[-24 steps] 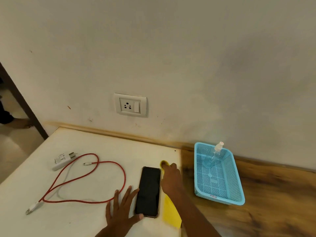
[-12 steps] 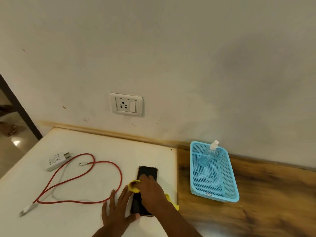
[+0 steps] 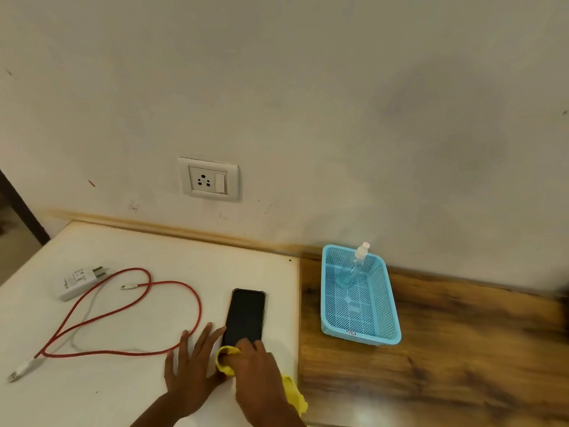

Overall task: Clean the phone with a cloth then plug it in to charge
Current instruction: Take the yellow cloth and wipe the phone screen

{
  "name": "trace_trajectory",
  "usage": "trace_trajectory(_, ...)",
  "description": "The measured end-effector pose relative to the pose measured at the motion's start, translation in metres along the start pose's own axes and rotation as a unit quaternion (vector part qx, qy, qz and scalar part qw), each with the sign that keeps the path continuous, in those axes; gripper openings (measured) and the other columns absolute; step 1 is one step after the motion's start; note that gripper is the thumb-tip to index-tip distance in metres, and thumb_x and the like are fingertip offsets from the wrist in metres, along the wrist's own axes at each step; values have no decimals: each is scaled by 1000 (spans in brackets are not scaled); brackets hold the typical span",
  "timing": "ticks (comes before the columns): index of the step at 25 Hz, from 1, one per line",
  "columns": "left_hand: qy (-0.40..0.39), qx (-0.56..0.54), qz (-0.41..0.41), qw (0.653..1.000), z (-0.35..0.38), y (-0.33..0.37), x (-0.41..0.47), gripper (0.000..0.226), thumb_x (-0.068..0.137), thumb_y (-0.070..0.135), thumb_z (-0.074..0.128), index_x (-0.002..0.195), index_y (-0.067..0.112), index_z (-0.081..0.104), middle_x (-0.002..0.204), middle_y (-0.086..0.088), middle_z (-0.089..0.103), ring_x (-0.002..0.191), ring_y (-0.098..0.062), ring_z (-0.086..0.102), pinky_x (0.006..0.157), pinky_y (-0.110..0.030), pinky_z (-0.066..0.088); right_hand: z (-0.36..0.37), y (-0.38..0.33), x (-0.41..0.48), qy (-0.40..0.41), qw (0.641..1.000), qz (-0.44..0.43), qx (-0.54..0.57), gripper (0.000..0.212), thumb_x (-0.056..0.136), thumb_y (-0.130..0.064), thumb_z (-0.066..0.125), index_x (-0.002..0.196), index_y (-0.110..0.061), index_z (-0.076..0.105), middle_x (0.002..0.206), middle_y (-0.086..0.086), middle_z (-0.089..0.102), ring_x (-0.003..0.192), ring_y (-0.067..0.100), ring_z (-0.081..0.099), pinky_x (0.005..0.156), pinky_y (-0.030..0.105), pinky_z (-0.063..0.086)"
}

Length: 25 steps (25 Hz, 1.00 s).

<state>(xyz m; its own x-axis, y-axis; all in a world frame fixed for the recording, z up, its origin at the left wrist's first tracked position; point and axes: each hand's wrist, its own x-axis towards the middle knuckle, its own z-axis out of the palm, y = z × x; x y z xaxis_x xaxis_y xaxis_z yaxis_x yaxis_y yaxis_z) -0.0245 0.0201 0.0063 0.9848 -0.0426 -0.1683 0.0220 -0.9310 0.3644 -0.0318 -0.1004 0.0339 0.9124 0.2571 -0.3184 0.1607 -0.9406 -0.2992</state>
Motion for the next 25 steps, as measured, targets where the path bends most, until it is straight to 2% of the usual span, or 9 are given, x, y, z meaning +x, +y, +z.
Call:
trace_trajectory(2, -9, -6, -8, 1000, -1, -1, -5, 88, 26, 95, -21, 105, 63, -46, 158, -8, 10, 142, -42, 13, 108, -64, 20, 5, 9, -6, 27, 998, 51, 14, 39, 97, -21, 46, 136, -14, 42, 146, 5, 36, 131, 28, 37, 109, 37, 33)
trace_trajectory(5, -28, -40, 7, 999, 2, -1, -5, 78, 70, 81, -10, 140, 47, -17, 143, -1, 48, 104, -51, 59, 72, -67, 49, 12, -7, -17, 9, 997, 53, 55, 41, 98, -23, 43, 138, -16, 38, 149, -1, 31, 133, 26, 34, 110, 33, 32)
trace_trajectory(6, -21, -28, 15, 999, 5, -1, -7, 78, 75, 77, -8, 143, 40, -14, 133, -4, 58, 97, -50, 63, 66, -65, 51, 12, -13, -21, -5, 996, 52, 76, 41, 98, -24, 45, 138, -16, 39, 149, -1, 32, 132, 25, 35, 111, 32, 31)
trace_trajectory(7, -41, -2, 2, 999, 5, -3, -6, 88, 69, 82, -10, 144, 36, -15, 132, -10, 58, 105, -51, 59, 72, -67, 49, 7, -14, -23, -9, 994, 59, 92, 43, 97, -24, 48, 138, -16, 39, 147, 1, 35, 132, 24, 38, 111, 30, 32)
trace_trajectory(9, -67, 25, -36, 997, 6, -8, 4, 122, 34, 95, -15, 140, 36, -23, 157, -9, 17, 140, -44, 20, 106, -65, 27, -15, -3, -17, 21, 990, 85, 114, 44, 93, -16, 54, 135, -14, 41, 140, 7, 42, 127, 22, 44, 107, 28, 36)
trace_trajectory(11, -108, 35, -73, 991, 14, -14, 6, 135, 21, 96, -12, 141, 36, -21, 157, 6, -16, 145, -29, -11, 116, -54, 7, -44, 10, -2, 96, 982, 102, 123, 43, 90, -6, 54, 130, -15, 45, 132, 8, 45, 118, 21, 49, 93, 24, 43)
trace_trajectory(15, -109, 6, -76, 991, 21, -16, 9, 97, 73, 77, 38, 141, 39, -20, 155, 10, -22, 144, -27, -17, 115, -53, 3, -78, 21, 45, 149, 976, 131, 91, 42, 90, -8, 55, 130, -12, 41, 134, 12, 41, 117, 24, 48, 92, 28, 49)
trace_trajectory(18, -106, 27, -80, 991, 23, -16, 8, 95, 76, 73, 41, 142, 39, -18, 156, 9, -20, 144, -27, -17, 115, -52, 2, -67, 10, 68, 99, 985, 130, 48, 50, 90, -9, 57, 135, -8, 38, 140, 15, 36, 125, 29, 42, 98, 34, 48)
trace_trajectory(25, -86, 0, -91, 992, 20, -12, 4, 94, 79, 67, 46, 144, 33, -13, 158, 4, -14, 145, -26, -15, 116, -49, 2, -26, -8, 43, 38, 996, -37, -72, 47, 85, -8, 62, 129, -8, 43, 137, 17, 40, 122, 36, 40, 98, 45, 43)
